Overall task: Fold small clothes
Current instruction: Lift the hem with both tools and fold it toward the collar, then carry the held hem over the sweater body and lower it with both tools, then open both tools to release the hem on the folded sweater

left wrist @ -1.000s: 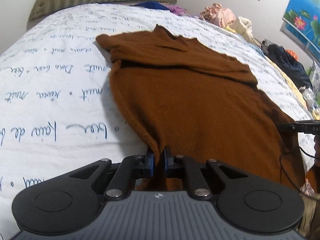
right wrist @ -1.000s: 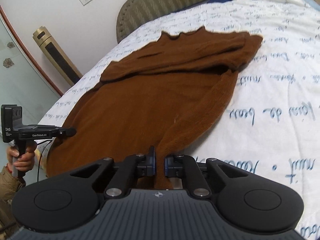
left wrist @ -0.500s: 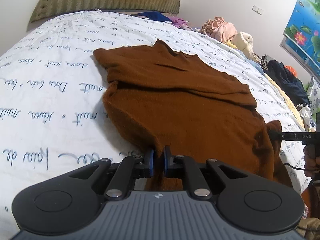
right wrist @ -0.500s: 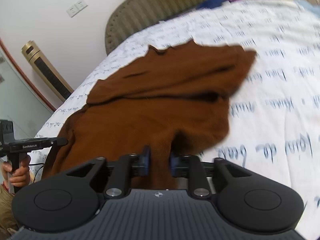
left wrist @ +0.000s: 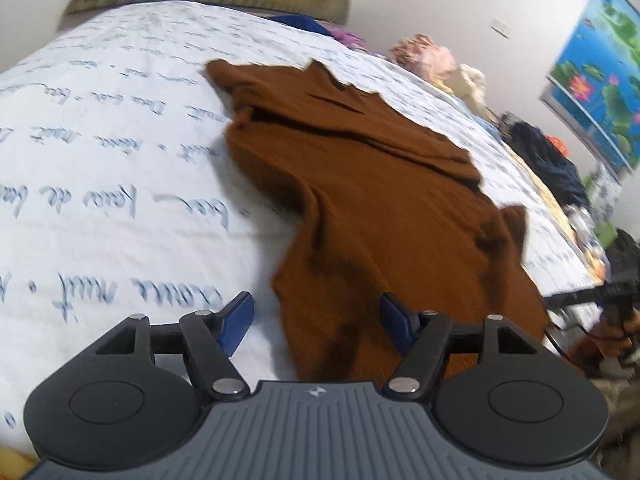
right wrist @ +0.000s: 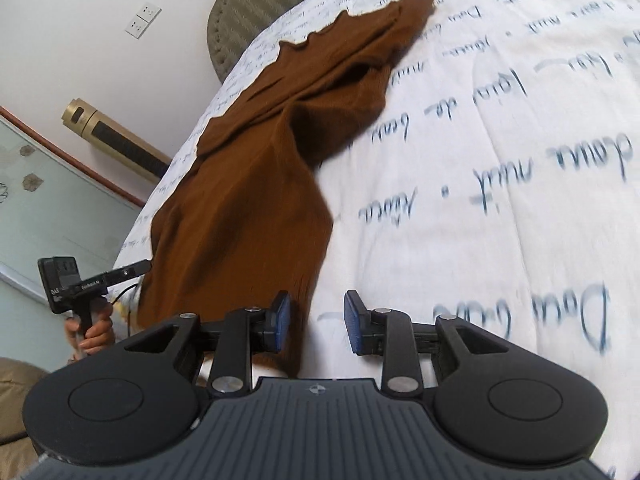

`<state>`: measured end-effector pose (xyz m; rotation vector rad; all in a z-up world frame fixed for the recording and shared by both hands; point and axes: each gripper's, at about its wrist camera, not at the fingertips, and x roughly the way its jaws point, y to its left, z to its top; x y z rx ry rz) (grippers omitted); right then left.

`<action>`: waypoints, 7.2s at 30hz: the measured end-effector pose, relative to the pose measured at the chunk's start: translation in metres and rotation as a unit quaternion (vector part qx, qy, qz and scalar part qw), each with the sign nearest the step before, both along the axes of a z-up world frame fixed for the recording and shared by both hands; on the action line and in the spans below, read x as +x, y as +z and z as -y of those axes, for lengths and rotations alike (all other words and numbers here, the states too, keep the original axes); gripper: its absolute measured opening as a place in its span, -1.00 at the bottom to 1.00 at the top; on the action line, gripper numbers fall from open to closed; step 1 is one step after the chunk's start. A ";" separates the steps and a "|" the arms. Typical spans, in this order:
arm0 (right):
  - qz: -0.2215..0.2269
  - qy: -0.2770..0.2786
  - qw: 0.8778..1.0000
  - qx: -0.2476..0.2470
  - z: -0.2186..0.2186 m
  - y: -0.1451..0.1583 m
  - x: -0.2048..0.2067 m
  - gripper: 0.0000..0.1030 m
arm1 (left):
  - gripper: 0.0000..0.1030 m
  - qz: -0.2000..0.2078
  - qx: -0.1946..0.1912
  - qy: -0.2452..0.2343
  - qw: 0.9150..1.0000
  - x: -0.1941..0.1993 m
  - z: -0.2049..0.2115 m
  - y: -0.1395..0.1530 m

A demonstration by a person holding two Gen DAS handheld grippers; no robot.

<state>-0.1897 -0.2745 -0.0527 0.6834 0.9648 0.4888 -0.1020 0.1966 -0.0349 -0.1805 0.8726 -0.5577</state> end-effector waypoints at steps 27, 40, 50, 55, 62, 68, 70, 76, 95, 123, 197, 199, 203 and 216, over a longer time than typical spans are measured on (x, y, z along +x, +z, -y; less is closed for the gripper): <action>0.067 0.078 0.995 -0.011 -0.095 0.037 0.035 -0.68 | -0.76 -0.002 -0.032 -0.062 0.998 -0.008 0.039 0.008; 0.161 -0.007 0.986 -0.040 -0.063 0.086 0.049 -0.79 | -0.77 0.069 -0.057 0.003 0.996 0.016 0.041 0.058; 0.218 -0.033 0.975 -0.034 -0.056 0.115 0.059 -0.79 | -0.78 0.079 -0.076 0.017 0.994 0.029 0.043 0.081; 0.218 -0.050 0.974 -0.026 -0.048 0.110 0.058 -0.79 | -0.77 0.073 -0.072 0.018 0.995 0.033 0.043 0.077; 0.213 -0.061 0.975 -0.027 -0.045 0.104 0.063 -0.79 | -0.78 0.071 -0.070 0.041 0.994 0.040 0.044 0.075; 0.227 -0.065 0.971 -0.022 -0.045 0.111 0.069 -0.79 | -0.78 0.098 -0.053 0.029 0.993 0.046 0.056 0.093; 0.228 -0.073 0.971 -0.018 -0.042 0.112 0.072 -0.79 | -0.78 0.101 -0.051 0.027 0.993 0.049 0.059 0.098; 0.235 -0.088 0.968 -0.019 -0.034 0.116 0.077 -0.79 | -0.78 0.108 -0.042 0.025 0.993 0.060 0.063 0.106; 0.227 -0.103 0.968 -0.026 -0.026 0.109 0.138 -0.79 | -0.77 0.112 -0.016 0.051 0.992 0.119 0.081 0.111; 0.136 -0.162 0.977 -0.009 -0.021 0.047 0.262 -0.79 | -0.76 -0.028 -0.013 0.085 0.996 0.269 0.087 0.041; 0.038 -0.213 0.974 0.067 -0.004 0.005 0.325 0.23 | -0.89 -0.098 -0.195 0.315 0.923 0.319 -0.006 0.007; 0.056 -0.193 0.979 0.034 -0.015 0.015 0.318 0.30 | -0.88 -0.080 -0.157 0.303 0.937 0.314 0.002 0.014; 0.082 -0.140 0.986 -0.047 -0.044 0.030 0.308 0.51 | -0.81 -0.050 -0.057 0.259 0.963 0.300 0.026 0.021; 0.093 -0.050 0.974 -0.199 -0.120 0.036 0.284 0.73 | -0.79 0.038 0.161 0.209 0.964 0.264 0.085 0.010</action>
